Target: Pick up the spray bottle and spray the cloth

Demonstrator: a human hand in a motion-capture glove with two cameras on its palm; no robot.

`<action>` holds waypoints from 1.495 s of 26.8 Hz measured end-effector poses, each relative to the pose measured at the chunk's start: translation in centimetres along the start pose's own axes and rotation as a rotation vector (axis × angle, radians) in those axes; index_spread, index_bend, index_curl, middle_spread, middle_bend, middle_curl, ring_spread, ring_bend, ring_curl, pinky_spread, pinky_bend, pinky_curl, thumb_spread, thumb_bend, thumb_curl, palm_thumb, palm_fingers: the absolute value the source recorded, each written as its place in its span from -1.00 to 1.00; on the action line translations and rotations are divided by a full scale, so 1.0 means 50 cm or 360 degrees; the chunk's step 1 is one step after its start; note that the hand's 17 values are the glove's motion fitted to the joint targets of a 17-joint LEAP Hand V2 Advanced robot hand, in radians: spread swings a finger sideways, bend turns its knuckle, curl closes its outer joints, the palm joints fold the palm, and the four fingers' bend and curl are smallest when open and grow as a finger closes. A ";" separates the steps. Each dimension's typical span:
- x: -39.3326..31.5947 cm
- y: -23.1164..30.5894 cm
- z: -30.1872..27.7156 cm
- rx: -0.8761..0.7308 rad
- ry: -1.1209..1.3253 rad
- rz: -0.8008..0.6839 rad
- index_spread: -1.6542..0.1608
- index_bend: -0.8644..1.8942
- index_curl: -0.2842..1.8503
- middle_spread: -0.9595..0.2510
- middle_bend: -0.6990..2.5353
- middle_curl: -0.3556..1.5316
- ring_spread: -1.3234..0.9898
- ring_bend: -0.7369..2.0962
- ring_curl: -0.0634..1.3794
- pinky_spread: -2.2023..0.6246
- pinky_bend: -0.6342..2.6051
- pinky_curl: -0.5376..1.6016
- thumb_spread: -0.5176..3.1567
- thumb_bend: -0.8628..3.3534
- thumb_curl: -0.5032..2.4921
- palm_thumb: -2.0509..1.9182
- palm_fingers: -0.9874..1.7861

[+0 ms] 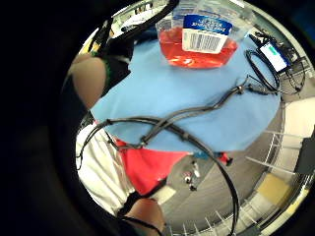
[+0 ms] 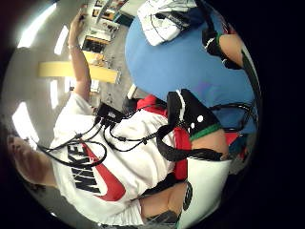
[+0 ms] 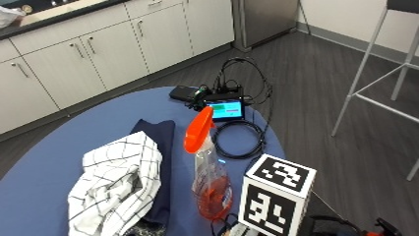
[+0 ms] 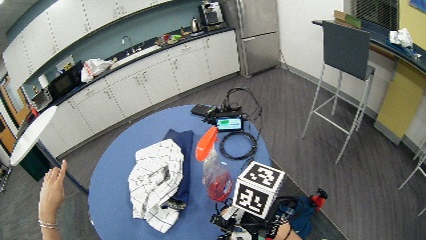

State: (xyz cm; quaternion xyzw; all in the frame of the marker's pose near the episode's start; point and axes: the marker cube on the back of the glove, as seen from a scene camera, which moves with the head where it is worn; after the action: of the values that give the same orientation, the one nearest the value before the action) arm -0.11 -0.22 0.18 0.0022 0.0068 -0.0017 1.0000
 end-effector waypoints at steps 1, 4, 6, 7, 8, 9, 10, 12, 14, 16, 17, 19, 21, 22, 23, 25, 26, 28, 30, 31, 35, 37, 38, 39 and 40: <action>-0.002 -0.001 0.001 0.0002 0.0004 -0.0003 0.66 -0.21 -0.66 0.54 -0.33 -0.50 0.13 -0.23 -0.78 0.60 -0.42 -0.44 -0.50 -0.43 -0.60 0.29 0.41; -0.018 -0.008 0.010 0.0020 0.0025 -0.0035 0.61 -0.23 -0.60 0.53 -0.33 -0.45 0.13 -0.23 -0.70 0.62 -0.42 -0.39 -0.39 -0.42 -0.57 0.31 0.39; -0.037 -0.017 0.018 0.0041 0.0050 -0.0077 0.59 -0.23 -0.57 0.52 -0.33 -0.42 0.12 -0.24 -0.66 0.62 -0.41 -0.37 -0.34 -0.42 -0.56 0.32 0.38; -0.046 -0.023 0.022 0.0051 0.0067 -0.0103 0.57 -0.23 -0.55 0.52 -0.34 -0.41 0.12 -0.25 -0.65 0.63 -0.41 -0.35 -0.31 -0.42 -0.55 0.33 0.36; -0.056 -0.029 0.024 0.0059 0.0085 -0.0131 0.56 -0.24 -0.54 0.52 -0.34 -0.40 0.13 -0.26 -0.64 0.63 -0.40 -0.35 -0.29 -0.42 -0.55 0.33 0.34; -0.065 -0.034 0.025 0.0065 0.0103 -0.0159 0.54 -0.26 -0.54 0.51 -0.33 -0.39 0.13 -0.28 -0.64 0.64 -0.40 -0.34 -0.27 -0.42 -0.54 0.33 0.32; -0.074 -0.040 0.024 0.0072 0.0120 -0.0186 0.53 -0.27 -0.53 0.51 -0.33 -0.38 0.13 -0.29 -0.63 0.64 -0.39 -0.33 -0.26 -0.43 -0.54 0.33 0.30; -0.088 -0.049 0.018 0.0091 0.0145 -0.0238 0.51 -0.28 -0.53 0.52 -0.33 -0.36 0.13 -0.32 -0.63 0.65 -0.38 -0.31 -0.23 -0.43 -0.53 0.34 0.25; -0.097 -0.055 0.009 0.0117 0.0162 -0.0275 0.49 -0.28 -0.53 0.52 -0.34 -0.35 0.13 -0.34 -0.63 0.66 -0.36 -0.30 -0.20 -0.44 -0.52 0.33 0.23; -0.101 -0.058 0.001 0.0137 0.0172 -0.0294 0.48 -0.28 -0.52 0.52 -0.34 -0.34 0.13 -0.35 -0.63 0.66 -0.36 -0.30 -0.18 -0.45 -0.52 0.33 0.22; -0.102 -0.059 -0.002 0.0145 0.0173 -0.0299 0.48 -0.28 -0.52 0.52 -0.34 -0.34 0.13 -0.35 -0.63 0.66 -0.36 -0.29 -0.17 -0.45 -0.51 0.34 0.22; -0.101 -0.060 -0.011 0.0169 0.0165 -0.0309 0.47 -0.27 -0.52 0.52 -0.34 -0.33 0.13 -0.35 -0.63 0.67 -0.35 -0.29 -0.15 -0.46 -0.51 0.33 0.21; -0.095 -0.060 -0.027 0.0218 0.0135 -0.0323 0.46 -0.27 -0.51 0.52 -0.35 -0.32 0.13 -0.36 -0.63 0.67 -0.35 -0.28 -0.14 -0.46 -0.50 0.34 0.20; -0.090 -0.060 -0.037 0.0252 0.0112 -0.0327 0.46 -0.27 -0.51 0.52 -0.35 -0.32 0.14 -0.36 -0.63 0.67 -0.35 -0.28 -0.14 -0.47 -0.50 0.34 0.20; -0.082 -0.059 -0.048 0.0294 0.0082 -0.0325 0.46 -0.27 -0.51 0.52 -0.35 -0.32 0.14 -0.36 -0.63 0.67 -0.34 -0.28 -0.13 -0.47 -0.49 0.34 0.19; -0.060 -0.052 -0.074 0.0395 0.0012 -0.0300 0.45 -0.27 -0.51 0.52 -0.35 -0.31 0.14 -0.35 -0.62 0.67 -0.34 -0.27 -0.12 -0.48 -0.49 0.33 0.19; -0.046 -0.048 -0.087 0.0456 -0.0025 -0.0275 0.45 -0.28 -0.51 0.52 -0.36 -0.31 0.14 -0.35 -0.62 0.67 -0.34 -0.27 -0.12 -0.48 -0.49 0.33 0.19; -0.012 -0.040 -0.114 0.0592 -0.0096 -0.0190 0.45 -0.28 -0.51 0.52 -0.36 -0.30 0.14 -0.34 -0.60 0.67 -0.34 -0.27 -0.11 -0.49 -0.49 0.33 0.19; 0.030 -0.036 -0.136 0.0730 -0.0163 -0.0058 0.45 -0.29 -0.51 0.52 -0.36 -0.30 0.14 -0.32 -0.59 0.67 -0.33 -0.26 -0.11 -0.50 -0.48 0.33 0.21; 0.050 -0.036 -0.144 0.0792 -0.0193 0.0017 0.45 -0.30 -0.52 0.52 -0.36 -0.29 0.14 -0.31 -0.58 0.67 -0.33 -0.26 -0.11 -0.51 -0.48 0.33 0.22; 0.116 -0.045 -0.159 0.0982 -0.0288 0.0267 0.45 -0.31 -0.53 0.52 -0.36 -0.28 0.14 -0.28 -0.55 0.66 -0.33 -0.25 -0.11 -0.53 -0.48 0.32 0.23; 0.138 -0.058 -0.158 0.1049 -0.0369 0.0351 0.45 -0.31 -0.53 0.52 -0.36 -0.27 0.14 -0.27 -0.53 0.66 -0.32 -0.25 -0.11 -0.54 -0.48 0.32 0.24; 0.144 -0.067 -0.156 0.1073 -0.0430 0.0387 0.45 -0.31 -0.53 0.52 -0.36 -0.27 0.14 -0.27 -0.53 0.66 -0.32 -0.25 -0.11 -0.54 -0.48 0.31 0.24; 0.146 -0.080 -0.152 0.1091 -0.0501 0.0420 0.45 -0.31 -0.53 0.52 -0.36 -0.27 0.14 -0.26 -0.52 0.66 -0.32 -0.25 -0.12 -0.55 -0.49 0.31 0.24; 0.143 -0.094 -0.147 0.1104 -0.0576 0.0451 0.45 -0.31 -0.53 0.52 -0.36 -0.27 0.14 -0.26 -0.52 0.66 -0.32 -0.24 -0.12 -0.56 -0.49 0.30 0.24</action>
State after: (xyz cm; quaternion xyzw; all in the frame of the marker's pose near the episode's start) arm 6.95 -4.93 -7.26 0.3396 -0.1705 0.1333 0.9153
